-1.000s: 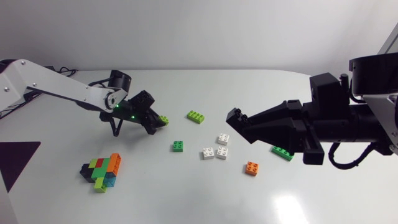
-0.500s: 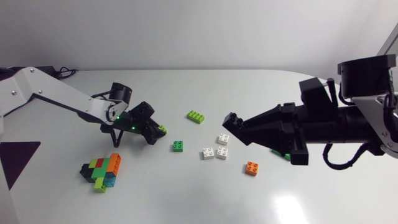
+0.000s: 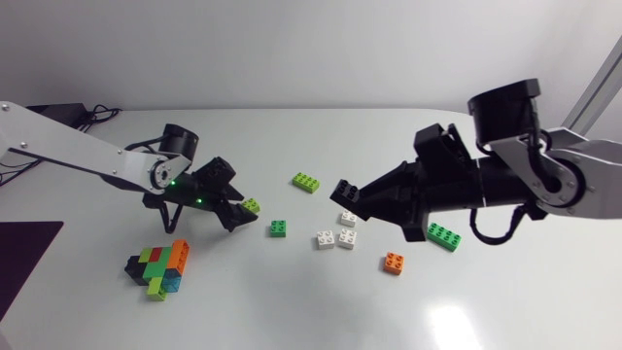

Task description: Separate the duplo bricks

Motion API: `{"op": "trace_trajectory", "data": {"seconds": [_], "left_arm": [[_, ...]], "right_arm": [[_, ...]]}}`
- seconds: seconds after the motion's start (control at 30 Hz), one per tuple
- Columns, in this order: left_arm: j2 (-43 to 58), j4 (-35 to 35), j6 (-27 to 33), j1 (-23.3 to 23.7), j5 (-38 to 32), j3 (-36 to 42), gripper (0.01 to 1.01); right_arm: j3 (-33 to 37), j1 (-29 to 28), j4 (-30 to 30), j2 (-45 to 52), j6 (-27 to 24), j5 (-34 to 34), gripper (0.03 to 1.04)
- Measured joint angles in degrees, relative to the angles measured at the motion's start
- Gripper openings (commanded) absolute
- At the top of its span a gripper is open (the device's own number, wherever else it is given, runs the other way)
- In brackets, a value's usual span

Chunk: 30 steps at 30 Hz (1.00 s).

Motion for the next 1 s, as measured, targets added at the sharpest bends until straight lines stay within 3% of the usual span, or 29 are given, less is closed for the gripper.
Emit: {"op": "trace_trajectory", "data": {"seconds": [0.33, 0.73, 1.0], "left_arm": [[-13.4, -8.0, 0.4, 0.7, -2.7, 0.0, 0.974], [-15.9, -13.6, 8.5, 9.5, -8.6, -3.5, 0.974], [-17.2, -14.3, 10.4, 10.2, -12.2, -6.5, 0.974]], "right_arm": [[9.5, 3.4, 0.5, 15.9, -6.1, 9.8, 0.28], [19.7, 6.8, 0.9, 30.0, -9.5, 16.7, 0.28], [24.2, 7.2, 1.3, 36.7, -10.8, 19.2, 0.28]]}}
